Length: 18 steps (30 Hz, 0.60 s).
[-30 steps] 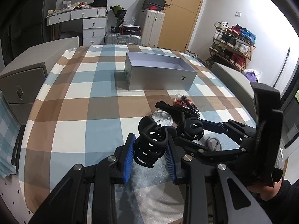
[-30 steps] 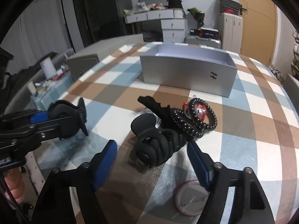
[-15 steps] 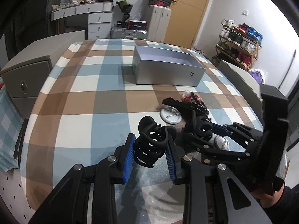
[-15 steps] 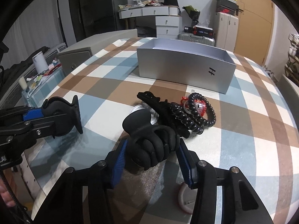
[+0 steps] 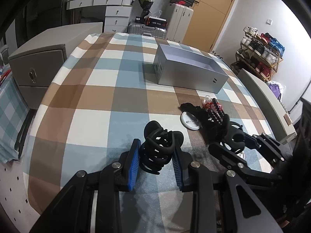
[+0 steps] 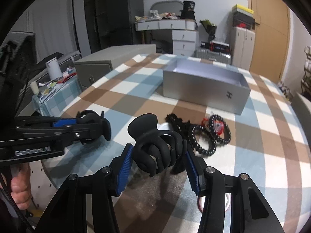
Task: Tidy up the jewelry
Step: 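Lift both held claw clips and carry them over the silver box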
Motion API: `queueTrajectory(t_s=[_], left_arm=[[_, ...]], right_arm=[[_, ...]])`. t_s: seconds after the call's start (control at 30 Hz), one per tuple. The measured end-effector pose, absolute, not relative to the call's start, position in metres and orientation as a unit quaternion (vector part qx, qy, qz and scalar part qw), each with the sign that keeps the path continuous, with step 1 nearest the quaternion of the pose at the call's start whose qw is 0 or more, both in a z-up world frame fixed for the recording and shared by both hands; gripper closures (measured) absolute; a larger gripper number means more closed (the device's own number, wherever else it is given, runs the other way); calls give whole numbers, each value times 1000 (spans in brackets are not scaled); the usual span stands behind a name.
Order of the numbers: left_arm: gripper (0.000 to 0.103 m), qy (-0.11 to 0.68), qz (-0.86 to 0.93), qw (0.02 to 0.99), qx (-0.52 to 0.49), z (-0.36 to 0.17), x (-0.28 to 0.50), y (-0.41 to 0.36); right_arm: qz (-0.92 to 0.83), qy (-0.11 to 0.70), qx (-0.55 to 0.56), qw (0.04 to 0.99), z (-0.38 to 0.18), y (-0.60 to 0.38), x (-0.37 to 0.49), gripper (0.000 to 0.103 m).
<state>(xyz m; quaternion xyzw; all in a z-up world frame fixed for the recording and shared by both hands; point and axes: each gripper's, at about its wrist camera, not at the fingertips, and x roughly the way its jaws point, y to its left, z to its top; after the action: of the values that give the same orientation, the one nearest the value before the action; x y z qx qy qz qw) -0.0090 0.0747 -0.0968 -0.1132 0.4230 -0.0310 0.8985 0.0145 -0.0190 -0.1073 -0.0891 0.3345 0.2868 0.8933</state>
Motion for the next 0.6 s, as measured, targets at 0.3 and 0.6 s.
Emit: queueTrajectory(t_s=[0.3, 0.6], left_arm=[[77, 416, -33, 901, -116, -92, -7, 75], [77, 396, -32, 910, -114, -77, 0, 70]], right_arm=[[295, 304, -73, 903, -89, -23, 7, 53], [297, 285, -55, 909, -77, -30, 16, 53]])
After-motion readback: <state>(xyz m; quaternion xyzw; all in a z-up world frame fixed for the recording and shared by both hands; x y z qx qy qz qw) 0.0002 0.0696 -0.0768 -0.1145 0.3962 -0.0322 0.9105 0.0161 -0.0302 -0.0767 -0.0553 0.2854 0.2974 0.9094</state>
